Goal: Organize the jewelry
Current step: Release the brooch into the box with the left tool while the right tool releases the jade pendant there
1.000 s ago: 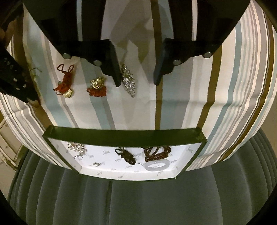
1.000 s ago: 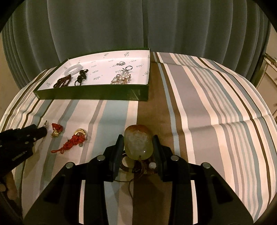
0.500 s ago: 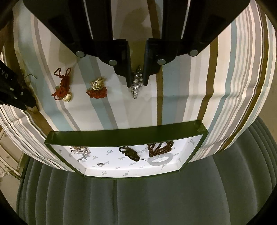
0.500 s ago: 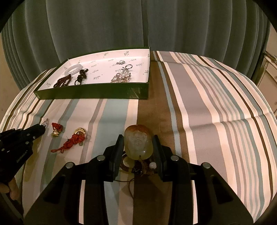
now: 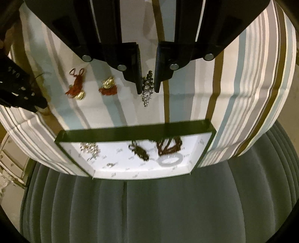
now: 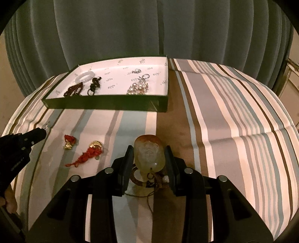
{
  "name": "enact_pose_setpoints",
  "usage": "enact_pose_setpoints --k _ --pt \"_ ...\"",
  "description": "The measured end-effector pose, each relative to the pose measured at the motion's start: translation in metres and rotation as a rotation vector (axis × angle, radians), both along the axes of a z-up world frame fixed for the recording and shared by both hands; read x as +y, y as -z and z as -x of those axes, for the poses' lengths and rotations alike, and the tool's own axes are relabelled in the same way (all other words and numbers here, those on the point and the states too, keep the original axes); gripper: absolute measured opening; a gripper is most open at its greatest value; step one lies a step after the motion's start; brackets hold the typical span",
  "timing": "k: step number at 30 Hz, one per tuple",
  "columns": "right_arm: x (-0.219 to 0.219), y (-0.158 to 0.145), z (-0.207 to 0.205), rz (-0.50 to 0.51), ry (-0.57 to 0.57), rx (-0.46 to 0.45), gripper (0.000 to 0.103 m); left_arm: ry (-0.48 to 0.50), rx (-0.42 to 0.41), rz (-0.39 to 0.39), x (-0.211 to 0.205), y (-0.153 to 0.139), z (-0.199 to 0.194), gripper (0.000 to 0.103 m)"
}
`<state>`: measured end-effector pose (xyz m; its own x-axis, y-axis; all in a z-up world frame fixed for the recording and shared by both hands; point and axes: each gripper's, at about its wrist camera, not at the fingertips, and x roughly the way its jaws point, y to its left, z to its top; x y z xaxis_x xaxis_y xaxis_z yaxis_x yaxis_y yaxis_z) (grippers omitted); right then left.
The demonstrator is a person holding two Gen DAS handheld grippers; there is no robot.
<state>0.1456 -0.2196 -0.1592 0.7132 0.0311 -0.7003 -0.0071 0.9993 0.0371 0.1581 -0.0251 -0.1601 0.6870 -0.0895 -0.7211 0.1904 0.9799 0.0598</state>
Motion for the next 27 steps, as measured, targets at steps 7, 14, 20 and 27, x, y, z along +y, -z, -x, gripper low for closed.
enact_pose_setpoints --k 7,14,20,27 --pt "0.006 -0.028 -0.003 -0.008 -0.017 -0.056 0.033 0.029 -0.07 0.021 -0.005 -0.029 -0.004 0.013" --pt "0.014 -0.062 -0.023 -0.018 -0.027 -0.126 0.033 0.041 -0.122 0.033 -0.011 -0.052 -0.027 0.013" --pt "0.018 -0.097 -0.057 -0.016 -0.033 -0.203 0.033 0.046 -0.182 0.041 -0.019 -0.078 -0.064 0.013" --pt "0.016 -0.135 -0.106 -0.019 -0.038 -0.285 0.033 0.048 -0.248 0.052 -0.032 -0.11 -0.115 0.013"
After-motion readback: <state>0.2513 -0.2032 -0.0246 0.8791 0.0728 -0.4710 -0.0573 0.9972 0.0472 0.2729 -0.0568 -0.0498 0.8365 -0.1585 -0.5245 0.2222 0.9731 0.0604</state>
